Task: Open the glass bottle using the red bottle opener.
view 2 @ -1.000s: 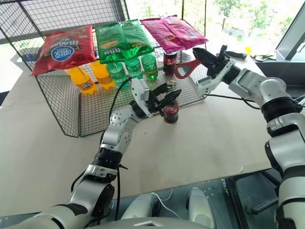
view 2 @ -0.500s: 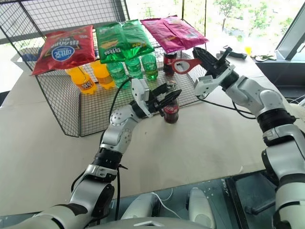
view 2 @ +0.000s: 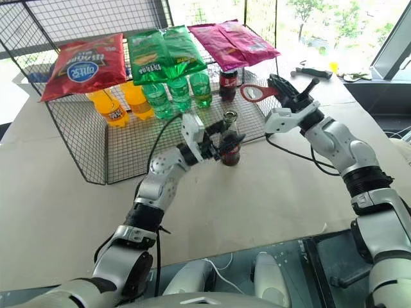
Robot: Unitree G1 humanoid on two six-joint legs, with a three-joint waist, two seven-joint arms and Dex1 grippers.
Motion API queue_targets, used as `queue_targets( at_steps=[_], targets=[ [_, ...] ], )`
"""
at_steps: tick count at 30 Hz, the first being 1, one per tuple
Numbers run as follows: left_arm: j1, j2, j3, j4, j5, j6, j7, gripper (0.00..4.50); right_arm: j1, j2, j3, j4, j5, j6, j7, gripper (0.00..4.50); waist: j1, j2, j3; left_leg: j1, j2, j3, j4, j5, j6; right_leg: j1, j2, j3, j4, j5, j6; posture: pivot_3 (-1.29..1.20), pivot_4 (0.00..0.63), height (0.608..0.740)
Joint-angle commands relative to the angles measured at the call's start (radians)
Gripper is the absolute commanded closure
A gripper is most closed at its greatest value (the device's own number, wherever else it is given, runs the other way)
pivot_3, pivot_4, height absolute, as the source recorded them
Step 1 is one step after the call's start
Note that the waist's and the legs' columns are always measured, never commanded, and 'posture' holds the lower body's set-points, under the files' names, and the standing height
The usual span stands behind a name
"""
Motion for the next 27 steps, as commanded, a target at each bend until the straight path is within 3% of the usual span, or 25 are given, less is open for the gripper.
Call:
queue_targets(
  at_steps=[1,10,14,20,26,27],
  targets=[
    [-0.020,-0.003,-0.002,-0.020,0.016,-0.009,0.000,0.09,0.000,0.003,-0.045,-0.038,0.030,0.007,0.003,4.50,0.000,0.000,0.000,-0.001,0.000,0.000,0.000,0.000,0.000,-0.001,0.000,0.000,0.000,0.000,0.000,0.00,0.150,0.740],
    [-0.013,0.007,0.006,-0.019,0.029,-0.009,0.000,0.09,0.036,0.026,-0.064,-0.042,0.109,0.033,0.077,4.50,0.000,0.000,0.000,-0.001,0.000,0.001,-0.001,0.000,0.000,-0.002,0.000,0.000,0.000,0.000,0.000,0.00,0.150,0.740],
    [0.024,0.052,0.038,-0.075,0.013,0.020,0.004,0.09,0.166,0.100,-0.121,-0.099,0.351,0.149,0.274,4.50,-0.002,0.000,0.000,-0.001,0.002,0.001,-0.001,0.000,0.000,-0.002,0.000,0.000,-0.001,0.000,0.000,0.00,0.150,0.740],
    [0.105,0.133,0.094,-0.213,-0.033,0.075,0.002,0.09,0.428,0.203,-0.203,-0.394,0.772,0.604,0.592,4.50,-0.001,0.001,0.001,-0.001,0.005,0.001,-0.001,0.000,0.000,-0.002,0.000,0.001,0.000,0.000,0.000,0.00,0.150,0.740],
    [0.257,0.213,0.173,-0.325,-0.047,0.119,0.047,0.09,0.631,0.216,-0.240,-0.715,1.015,1.052,0.666,4.50,0.001,0.002,0.001,-0.001,0.006,0.000,-0.001,0.000,0.000,-0.002,0.000,0.001,0.001,0.000,0.000,0.00,0.150,0.740],
    [0.284,0.221,0.181,-0.350,-0.056,0.128,0.051,0.03,0.652,0.212,-0.238,-0.756,1.038,1.102,0.674,4.08,0.002,0.002,0.001,0.000,0.006,0.000,-0.001,0.000,0.000,-0.002,0.000,0.001,0.001,0.000,0.000,0.00,0.150,0.740]
  ],
)
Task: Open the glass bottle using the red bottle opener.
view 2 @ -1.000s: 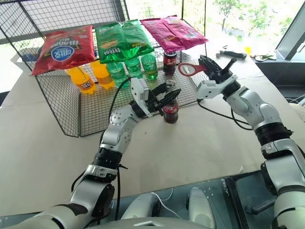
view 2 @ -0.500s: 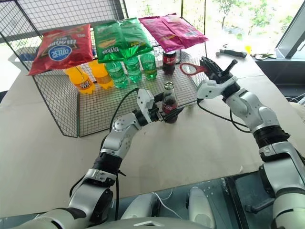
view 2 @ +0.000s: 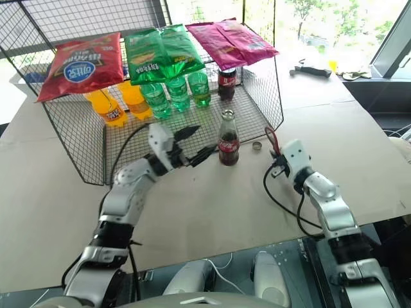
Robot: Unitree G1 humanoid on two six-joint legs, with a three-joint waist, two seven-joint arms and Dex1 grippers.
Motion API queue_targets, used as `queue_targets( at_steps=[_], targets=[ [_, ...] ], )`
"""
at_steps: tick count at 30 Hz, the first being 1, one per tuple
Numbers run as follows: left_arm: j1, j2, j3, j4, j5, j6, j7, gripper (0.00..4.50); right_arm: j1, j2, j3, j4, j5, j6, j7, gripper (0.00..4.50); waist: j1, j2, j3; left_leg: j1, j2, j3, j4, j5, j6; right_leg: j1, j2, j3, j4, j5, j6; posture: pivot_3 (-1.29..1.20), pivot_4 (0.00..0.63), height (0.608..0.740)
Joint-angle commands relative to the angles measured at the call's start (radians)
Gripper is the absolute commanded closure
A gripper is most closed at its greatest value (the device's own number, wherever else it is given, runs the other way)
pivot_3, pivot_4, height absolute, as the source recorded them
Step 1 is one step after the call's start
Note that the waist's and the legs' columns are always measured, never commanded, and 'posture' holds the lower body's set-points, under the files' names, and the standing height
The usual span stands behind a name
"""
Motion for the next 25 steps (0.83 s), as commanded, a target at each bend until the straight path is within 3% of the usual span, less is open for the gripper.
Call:
queue_targets(
  at_steps=[1,2,8,14,17,25],
  targets=[
    [0.061,0.023,0.037,-0.105,-0.031,0.021,0.014,0.00,0.038,-0.011,-0.028,-0.175,0.101,0.171,0.033,3.56,0.002,0.000,0.000,0.000,0.000,0.000,0.000,0.000,0.000,0.000,0.000,0.000,0.000,0.000,0.000,0.00,0.150,0.740],
    [0.085,0.029,0.041,-0.128,-0.034,0.026,0.017,0.00,0.052,-0.010,-0.031,-0.203,0.123,0.212,0.036,3.26,0.003,0.000,0.000,0.000,0.000,0.000,0.000,0.000,0.000,0.000,0.000,0.000,0.000,0.000,0.000,0.00,0.150,0.740],
    [0.304,0.091,0.087,-0.307,-0.063,0.106,0.045,0.00,0.085,-0.018,-0.097,-0.329,0.323,0.522,0.038,0.12,0.004,0.000,0.000,0.000,0.000,-0.001,0.000,0.000,0.000,0.001,0.000,-0.001,-0.001,0.000,0.000,0.00,0.150,0.740],
    [0.534,0.136,0.127,-0.402,-0.018,0.143,0.101,0.00,0.164,-0.084,-0.151,-0.361,0.309,0.524,0.055,0.05,0.009,0.000,0.000,0.001,0.000,-0.002,0.000,-0.001,0.001,0.003,-0.001,-0.003,-0.002,0.000,0.000,0.00,0.150,0.740],
    [0.621,0.139,0.129,-0.419,0.054,0.111,0.152,0.00,0.240,-0.118,-0.167,-0.357,0.250,0.370,0.120,0.05,0.017,0.000,0.000,0.002,0.000,-0.002,0.000,-0.004,0.006,0.006,-0.001,-0.004,-0.003,0.000,0.000,0.00,0.150,0.740],
    [0.739,0.113,0.148,-0.487,0.071,0.077,0.208,0.00,0.367,-0.125,-0.269,-0.263,0.187,-0.021,0.307,0.05,0.023,0.001,0.000,0.004,0.002,0.001,0.001,-0.004,0.006,0.007,0.000,-0.003,-0.002,0.000,0.001,0.00,0.150,0.740]
  ],
)
